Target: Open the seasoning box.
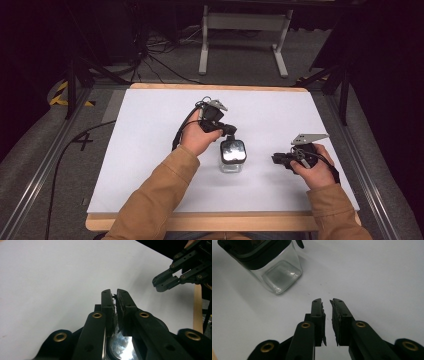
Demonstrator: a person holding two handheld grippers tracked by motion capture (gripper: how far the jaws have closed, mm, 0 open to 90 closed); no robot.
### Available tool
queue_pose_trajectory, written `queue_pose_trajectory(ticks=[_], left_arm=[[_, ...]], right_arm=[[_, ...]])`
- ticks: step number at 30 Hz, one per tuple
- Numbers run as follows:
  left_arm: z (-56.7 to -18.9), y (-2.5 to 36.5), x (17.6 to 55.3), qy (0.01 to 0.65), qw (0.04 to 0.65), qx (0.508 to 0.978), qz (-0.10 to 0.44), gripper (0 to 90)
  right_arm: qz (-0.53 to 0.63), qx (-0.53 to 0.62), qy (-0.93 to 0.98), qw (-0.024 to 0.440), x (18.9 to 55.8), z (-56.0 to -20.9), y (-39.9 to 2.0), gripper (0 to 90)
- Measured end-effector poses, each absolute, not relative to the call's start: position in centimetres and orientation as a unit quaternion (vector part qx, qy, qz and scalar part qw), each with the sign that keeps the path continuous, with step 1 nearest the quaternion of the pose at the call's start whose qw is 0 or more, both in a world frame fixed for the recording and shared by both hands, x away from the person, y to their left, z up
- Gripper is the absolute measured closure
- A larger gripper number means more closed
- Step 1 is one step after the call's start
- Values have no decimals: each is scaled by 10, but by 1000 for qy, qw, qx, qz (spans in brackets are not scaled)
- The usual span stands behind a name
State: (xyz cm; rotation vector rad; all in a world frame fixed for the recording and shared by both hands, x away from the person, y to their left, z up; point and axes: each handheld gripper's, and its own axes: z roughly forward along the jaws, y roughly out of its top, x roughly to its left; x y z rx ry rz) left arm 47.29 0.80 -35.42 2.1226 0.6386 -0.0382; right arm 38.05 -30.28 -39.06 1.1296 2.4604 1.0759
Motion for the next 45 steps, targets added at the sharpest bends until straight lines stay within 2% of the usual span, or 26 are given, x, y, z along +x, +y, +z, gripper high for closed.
queue_pose_trajectory(ticks=[10, 40, 45], left_arm=[[-362, 14, 479, 294, 435, 851, -32, 893], [-366, 11, 480, 303, 433, 847, -46, 894], [-366, 11, 481, 307, 434, 846, -51, 893]], right_arm=[[365, 384, 841, 111, 381, -392, -301, 802], [362, 369, 850, 103, 379, -396, -287, 799], [375, 350, 853, 96, 376, -395, -277, 873]])
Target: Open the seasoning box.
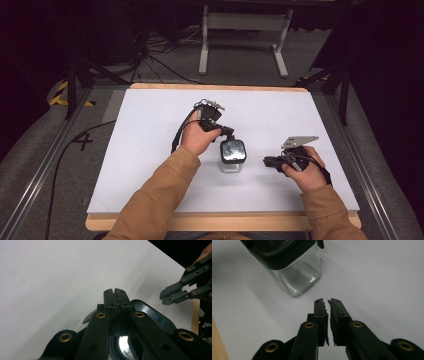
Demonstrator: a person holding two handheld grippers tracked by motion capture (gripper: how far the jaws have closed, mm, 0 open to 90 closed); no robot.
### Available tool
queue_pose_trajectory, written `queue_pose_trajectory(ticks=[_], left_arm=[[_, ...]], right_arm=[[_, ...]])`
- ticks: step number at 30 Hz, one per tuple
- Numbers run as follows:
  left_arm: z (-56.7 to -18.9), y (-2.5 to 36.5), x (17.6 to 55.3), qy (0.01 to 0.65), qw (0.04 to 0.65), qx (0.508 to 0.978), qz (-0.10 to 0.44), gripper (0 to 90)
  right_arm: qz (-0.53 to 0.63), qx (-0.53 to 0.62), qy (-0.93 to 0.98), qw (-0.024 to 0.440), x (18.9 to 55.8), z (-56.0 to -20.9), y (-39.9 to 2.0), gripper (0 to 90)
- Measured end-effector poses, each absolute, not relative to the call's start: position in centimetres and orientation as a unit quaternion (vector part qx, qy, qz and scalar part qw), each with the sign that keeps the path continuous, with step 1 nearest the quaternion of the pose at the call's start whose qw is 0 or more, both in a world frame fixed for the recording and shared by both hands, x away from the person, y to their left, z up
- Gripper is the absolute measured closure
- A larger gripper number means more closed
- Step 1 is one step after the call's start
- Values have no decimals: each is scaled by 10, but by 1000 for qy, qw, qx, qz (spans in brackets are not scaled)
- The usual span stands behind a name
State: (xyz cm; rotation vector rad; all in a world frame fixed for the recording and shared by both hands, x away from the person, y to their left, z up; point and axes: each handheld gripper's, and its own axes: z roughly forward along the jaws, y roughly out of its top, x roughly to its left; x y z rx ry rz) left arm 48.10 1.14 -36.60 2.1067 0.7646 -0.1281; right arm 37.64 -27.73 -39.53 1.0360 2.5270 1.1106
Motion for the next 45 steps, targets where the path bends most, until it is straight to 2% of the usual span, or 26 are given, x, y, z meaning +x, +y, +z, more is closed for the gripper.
queue_pose_trajectory(ticks=[7, 34, 39, 41, 45], left_arm=[[-367, 12, 482, 309, 435, 844, -55, 892], [-370, 14, 482, 312, 448, 836, -57, 874], [-370, 14, 480, 313, 442, 839, -53, 833], [-368, 16, 476, 307, 450, 837, -41, 797], [-353, 26, 464, 291, 470, 833, -32, 784]], right_arm=[[403, 320, 854, 81, 370, -391, -262, 900], [454, 263, 846, 92, 364, -394, -230, 900], [466, 266, 838, 99, 363, -390, -231, 900], [470, 265, 836, 101, 364, -389, -232, 900], [479, 265, 830, 104, 363, -385, -233, 900]])
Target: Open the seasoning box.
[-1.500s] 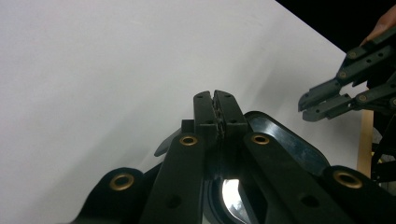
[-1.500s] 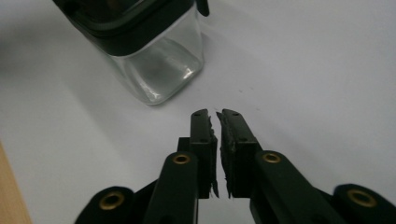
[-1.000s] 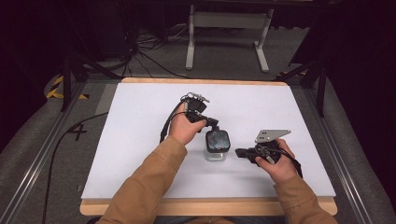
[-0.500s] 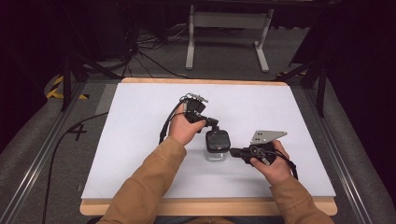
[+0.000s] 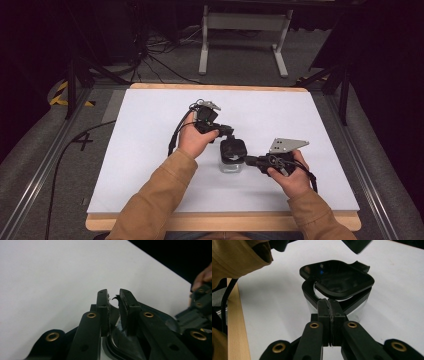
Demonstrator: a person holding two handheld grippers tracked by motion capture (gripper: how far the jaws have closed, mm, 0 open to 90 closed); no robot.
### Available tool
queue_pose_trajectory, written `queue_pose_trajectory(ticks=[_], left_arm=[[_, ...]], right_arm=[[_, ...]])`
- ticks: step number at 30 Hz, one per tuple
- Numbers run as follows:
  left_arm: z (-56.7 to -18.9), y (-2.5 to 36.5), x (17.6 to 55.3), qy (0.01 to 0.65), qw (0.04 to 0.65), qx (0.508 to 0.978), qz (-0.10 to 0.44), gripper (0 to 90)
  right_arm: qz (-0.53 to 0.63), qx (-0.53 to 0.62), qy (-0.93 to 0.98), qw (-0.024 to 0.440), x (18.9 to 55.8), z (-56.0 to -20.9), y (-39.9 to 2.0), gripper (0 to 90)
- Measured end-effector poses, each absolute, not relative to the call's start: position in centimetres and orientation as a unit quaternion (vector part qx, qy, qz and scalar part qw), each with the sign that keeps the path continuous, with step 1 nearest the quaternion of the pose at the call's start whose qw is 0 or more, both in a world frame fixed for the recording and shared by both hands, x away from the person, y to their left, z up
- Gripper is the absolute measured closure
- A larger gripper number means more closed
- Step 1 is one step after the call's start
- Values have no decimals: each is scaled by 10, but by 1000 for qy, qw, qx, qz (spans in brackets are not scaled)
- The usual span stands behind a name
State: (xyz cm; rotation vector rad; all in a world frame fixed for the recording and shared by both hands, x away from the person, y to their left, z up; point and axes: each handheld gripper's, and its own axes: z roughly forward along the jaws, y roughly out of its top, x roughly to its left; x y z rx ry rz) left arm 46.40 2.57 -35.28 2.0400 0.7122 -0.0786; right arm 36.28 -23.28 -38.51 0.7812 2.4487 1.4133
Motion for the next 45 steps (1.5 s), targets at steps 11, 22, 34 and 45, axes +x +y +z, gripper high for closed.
queue_pose_trajectory(ticks=[11, 22, 34, 45], left_arm=[[-325, 47, 411, 226, 460, 858, -39, 800], [-345, 30, 399, 203, 405, 889, -74, 818], [-334, 30, 409, 222, 463, 858, -36, 844], [-326, 32, 416, 233, 476, 848, 20, 828]], right_arm=[[504, 263, 814, 124, 363, -375, -231, 900], [516, 266, 803, 135, 364, -374, -229, 900], [498, 269, 814, 129, 367, -385, -225, 900], [500, 269, 814, 121, 367, -391, -223, 900]])
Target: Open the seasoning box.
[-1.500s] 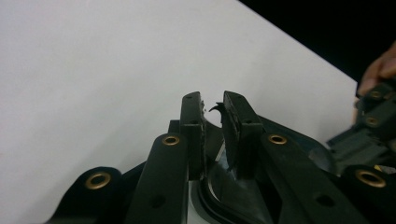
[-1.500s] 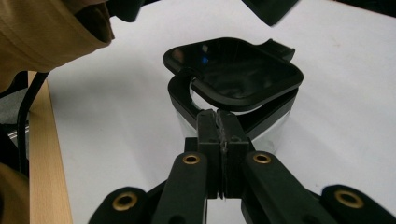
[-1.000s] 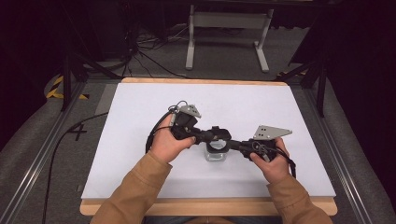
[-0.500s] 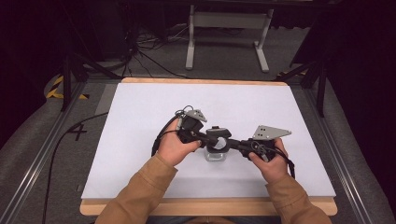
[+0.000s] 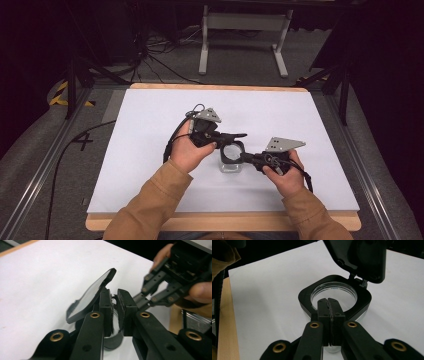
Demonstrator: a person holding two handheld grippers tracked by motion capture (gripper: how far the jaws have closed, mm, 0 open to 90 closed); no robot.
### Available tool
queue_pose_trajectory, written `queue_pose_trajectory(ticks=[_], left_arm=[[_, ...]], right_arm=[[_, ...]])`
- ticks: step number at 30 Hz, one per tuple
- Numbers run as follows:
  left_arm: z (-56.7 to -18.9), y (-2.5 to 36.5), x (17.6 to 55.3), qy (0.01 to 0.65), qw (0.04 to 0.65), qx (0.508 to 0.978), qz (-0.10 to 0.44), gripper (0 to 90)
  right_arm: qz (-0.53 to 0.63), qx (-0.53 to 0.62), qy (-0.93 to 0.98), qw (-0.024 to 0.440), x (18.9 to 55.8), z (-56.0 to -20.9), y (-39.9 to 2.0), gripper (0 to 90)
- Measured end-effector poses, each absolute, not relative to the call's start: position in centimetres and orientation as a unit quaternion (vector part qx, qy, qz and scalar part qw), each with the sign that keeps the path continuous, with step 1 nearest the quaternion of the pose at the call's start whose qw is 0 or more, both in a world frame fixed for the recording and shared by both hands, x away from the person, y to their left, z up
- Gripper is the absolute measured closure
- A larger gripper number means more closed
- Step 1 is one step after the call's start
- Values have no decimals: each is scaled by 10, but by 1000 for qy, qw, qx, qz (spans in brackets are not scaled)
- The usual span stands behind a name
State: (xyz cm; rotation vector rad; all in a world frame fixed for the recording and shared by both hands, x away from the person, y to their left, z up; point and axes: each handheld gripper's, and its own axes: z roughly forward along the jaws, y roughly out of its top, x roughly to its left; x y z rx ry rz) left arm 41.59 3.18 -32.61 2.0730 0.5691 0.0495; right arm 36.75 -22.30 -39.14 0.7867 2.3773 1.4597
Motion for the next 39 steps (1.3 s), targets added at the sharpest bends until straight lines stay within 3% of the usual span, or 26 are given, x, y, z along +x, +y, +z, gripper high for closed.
queue_pose_trajectory(ticks=[19, 33, 39], left_arm=[[-340, 29, 443, 286, 485, 825, 44, 801], [-344, 22, 450, 295, 474, 826, 73, 852], [-340, 21, 445, 287, 478, 827, 73, 782]], right_arm=[[504, 267, 811, 129, 365, -393, -223, 900], [506, 262, 810, 140, 363, -394, -222, 900], [508, 265, 808, 139, 363, -395, -222, 900]])
